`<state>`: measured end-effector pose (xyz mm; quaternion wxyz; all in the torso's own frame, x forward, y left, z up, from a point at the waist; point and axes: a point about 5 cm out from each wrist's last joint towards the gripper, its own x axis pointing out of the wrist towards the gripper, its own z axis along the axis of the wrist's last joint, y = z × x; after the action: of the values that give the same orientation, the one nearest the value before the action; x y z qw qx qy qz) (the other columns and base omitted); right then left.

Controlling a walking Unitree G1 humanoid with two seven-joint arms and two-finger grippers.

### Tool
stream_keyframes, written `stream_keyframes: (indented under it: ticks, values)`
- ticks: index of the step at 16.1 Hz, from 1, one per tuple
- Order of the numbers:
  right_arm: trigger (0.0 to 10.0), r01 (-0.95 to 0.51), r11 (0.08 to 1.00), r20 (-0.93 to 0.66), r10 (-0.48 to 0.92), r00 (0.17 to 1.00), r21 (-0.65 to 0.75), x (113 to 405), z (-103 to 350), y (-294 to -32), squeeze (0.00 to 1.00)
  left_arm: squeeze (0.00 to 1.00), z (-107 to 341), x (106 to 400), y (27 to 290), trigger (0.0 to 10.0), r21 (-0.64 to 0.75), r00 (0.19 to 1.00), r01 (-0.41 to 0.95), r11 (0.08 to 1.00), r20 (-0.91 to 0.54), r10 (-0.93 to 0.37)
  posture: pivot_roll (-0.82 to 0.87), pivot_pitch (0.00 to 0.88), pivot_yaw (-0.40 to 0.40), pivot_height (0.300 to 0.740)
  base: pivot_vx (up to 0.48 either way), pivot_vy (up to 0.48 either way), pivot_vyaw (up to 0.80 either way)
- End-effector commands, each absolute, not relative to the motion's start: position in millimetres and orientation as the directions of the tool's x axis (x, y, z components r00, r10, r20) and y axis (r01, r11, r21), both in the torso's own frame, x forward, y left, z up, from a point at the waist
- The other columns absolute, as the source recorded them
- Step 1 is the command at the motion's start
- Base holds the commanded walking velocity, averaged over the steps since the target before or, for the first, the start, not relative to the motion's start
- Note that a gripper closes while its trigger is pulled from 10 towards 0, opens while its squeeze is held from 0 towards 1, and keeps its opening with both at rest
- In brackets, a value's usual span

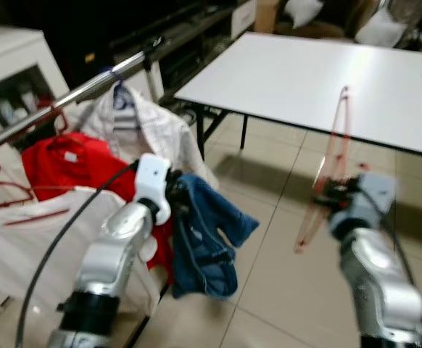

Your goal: Hang hanger

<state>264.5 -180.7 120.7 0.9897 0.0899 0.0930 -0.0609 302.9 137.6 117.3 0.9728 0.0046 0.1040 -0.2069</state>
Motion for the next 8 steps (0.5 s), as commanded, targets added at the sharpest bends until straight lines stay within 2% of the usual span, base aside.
stream_keyframes:
  ticks: [1, 2, 5, 8]
  values:
    - [10.0, 0.15, 0.976, -0.188, -0.119, 0.975, 0.158, 264.3, 122.8, -185.4, 0.0, 0.0, 126.2, 305.7, 135.7, 10.0, -0.028, 0.897, 0.41, 0.912, -0.168, -0.408, -0.08, 0.0, 0.069, 0.74, 0.266, 0.0, 0.0]
    - [10.0, 0.152, 0.971, -0.202, -0.114, 0.973, 0.182, 264.4, 121.3, -184.7, 0.0, 0.0, 126.3, 305.8, 135.6, 10.0, -0.028, 0.897, 0.41, 0.912, -0.168, -0.408, -0.08, 0.0, 0.068, 0.74, 0.262, 0.0, 0.0]
    - [10.0, 0.157, 0.97, -0.205, -0.118, 0.972, 0.185, 264.3, 121.2, -185.5, 0.0, 0.0, 126.3, 305.8, 135.4, 10.0, -0.028, 0.898, 0.409, 0.912, -0.167, -0.408, -0.08, 0.0, 0.069, 0.74, 0.266, 0.0, -0.8]
    - [10.0, 0.158, 0.972, -0.197, -0.123, 0.973, 0.171, 264.1, 122.0, -186.7, 0.0, 0.0, 126.5, 305.9, 134.9, 10.0, -0.029, 0.898, 0.409, 0.912, -0.166, -0.408, -0.08, 0.0, 0.067, 0.74, 0.263, 0.0, 0.0]
